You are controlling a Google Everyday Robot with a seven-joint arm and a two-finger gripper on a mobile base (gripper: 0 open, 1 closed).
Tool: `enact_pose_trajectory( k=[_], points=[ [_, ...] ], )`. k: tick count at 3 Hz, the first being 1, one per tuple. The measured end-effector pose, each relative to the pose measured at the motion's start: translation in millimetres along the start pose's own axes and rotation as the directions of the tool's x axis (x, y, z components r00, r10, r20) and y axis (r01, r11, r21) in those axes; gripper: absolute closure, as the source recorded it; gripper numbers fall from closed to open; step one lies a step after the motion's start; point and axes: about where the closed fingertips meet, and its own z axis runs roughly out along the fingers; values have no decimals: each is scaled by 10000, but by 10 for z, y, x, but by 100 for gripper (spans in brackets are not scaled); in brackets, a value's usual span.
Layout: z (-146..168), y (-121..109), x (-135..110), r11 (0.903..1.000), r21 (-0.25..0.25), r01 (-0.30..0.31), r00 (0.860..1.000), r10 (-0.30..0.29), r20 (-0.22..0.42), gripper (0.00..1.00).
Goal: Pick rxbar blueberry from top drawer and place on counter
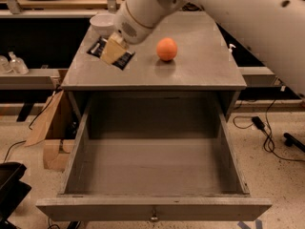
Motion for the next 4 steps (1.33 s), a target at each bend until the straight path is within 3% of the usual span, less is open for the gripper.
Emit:
enact_pose_trajectory(
  k=[1,2,3,4],
  points=[
    [390,-314,-578,10000,-25,34,9984,-32,568,100],
    [847,-567,-966,9999,144,37,9964,-49,844,100],
    [1251,-870,-864,9985,397,-387,9974,362,627,100],
    [1515,-1183,-397,9914,488,-1212,9925,1202,232,100]
  ],
)
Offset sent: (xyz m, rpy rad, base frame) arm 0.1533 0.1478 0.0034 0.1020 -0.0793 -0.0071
